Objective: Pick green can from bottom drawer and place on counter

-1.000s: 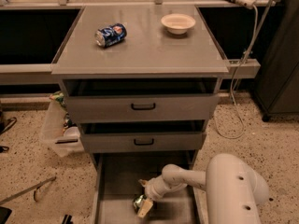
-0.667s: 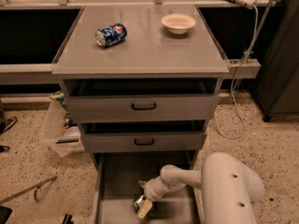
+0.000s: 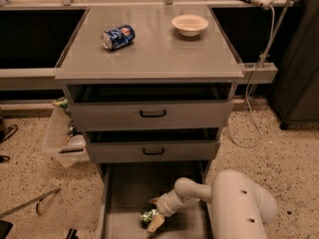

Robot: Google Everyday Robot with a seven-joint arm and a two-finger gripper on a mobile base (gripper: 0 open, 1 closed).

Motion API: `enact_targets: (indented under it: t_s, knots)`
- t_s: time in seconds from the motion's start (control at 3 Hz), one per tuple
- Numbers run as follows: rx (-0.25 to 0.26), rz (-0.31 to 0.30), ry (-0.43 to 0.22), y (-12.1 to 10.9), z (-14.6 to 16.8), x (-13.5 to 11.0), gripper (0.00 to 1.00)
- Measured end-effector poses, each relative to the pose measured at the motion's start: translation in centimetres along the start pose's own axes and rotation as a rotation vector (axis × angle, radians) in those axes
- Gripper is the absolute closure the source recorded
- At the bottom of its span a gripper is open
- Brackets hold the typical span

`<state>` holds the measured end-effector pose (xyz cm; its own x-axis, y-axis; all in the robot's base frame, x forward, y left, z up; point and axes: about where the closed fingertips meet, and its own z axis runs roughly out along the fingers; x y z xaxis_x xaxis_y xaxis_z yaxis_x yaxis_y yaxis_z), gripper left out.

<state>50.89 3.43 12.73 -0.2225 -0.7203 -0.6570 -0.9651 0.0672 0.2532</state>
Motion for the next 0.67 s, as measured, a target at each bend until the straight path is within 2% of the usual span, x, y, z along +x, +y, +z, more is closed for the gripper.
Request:
enact_targets:
  t_s: [0.67]
  knots:
    - [0.0,0.0,-0.001,-0.09,-0.02,0.0,0.65]
